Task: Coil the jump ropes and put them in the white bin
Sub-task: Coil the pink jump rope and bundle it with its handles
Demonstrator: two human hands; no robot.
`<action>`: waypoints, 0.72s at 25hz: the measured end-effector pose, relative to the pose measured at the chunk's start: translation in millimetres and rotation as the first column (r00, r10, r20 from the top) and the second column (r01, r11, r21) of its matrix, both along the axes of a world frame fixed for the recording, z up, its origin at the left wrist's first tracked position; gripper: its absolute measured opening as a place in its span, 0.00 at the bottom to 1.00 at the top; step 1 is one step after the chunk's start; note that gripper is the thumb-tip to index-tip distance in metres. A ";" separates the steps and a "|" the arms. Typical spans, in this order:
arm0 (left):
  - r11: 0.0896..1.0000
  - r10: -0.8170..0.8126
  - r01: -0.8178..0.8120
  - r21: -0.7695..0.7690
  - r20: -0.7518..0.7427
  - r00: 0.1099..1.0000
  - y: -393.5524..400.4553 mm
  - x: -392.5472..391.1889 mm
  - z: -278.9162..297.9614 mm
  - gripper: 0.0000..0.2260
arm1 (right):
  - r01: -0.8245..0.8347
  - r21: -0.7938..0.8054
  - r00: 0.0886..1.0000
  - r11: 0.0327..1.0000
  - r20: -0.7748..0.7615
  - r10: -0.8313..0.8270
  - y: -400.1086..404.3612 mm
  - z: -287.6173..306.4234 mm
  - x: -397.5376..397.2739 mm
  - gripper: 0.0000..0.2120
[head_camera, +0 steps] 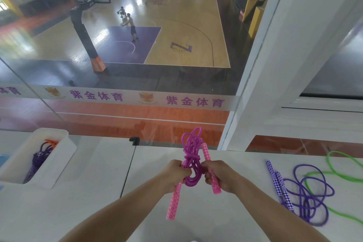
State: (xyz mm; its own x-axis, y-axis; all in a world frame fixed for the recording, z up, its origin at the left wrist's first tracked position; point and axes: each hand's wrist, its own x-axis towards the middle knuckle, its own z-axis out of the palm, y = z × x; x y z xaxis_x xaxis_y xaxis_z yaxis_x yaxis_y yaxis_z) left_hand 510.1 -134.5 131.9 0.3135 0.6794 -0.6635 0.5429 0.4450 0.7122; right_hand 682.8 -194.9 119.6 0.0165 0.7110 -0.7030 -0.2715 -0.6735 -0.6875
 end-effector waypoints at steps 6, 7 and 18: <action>0.980 -0.127 0.149 0.132 -0.163 0.978 3.9 0.3 -4.5 0.05 | -0.196 -0.123 0.898 0.973 0.376 0.229 8.1 22.6 12.2 0.24; 0.975 -0.152 0.178 0.130 -0.182 0.971 4.7 -0.5 -6.2 0.04 | -0.216 -0.116 0.901 0.969 0.360 0.244 8.3 27.2 14.8 0.26; 0.959 -0.282 0.281 0.028 0.086 0.956 0.2 -15.5 -5.0 0.14 | -0.136 0.119 0.991 0.984 0.030 0.133 9.3 19.8 10.8 0.13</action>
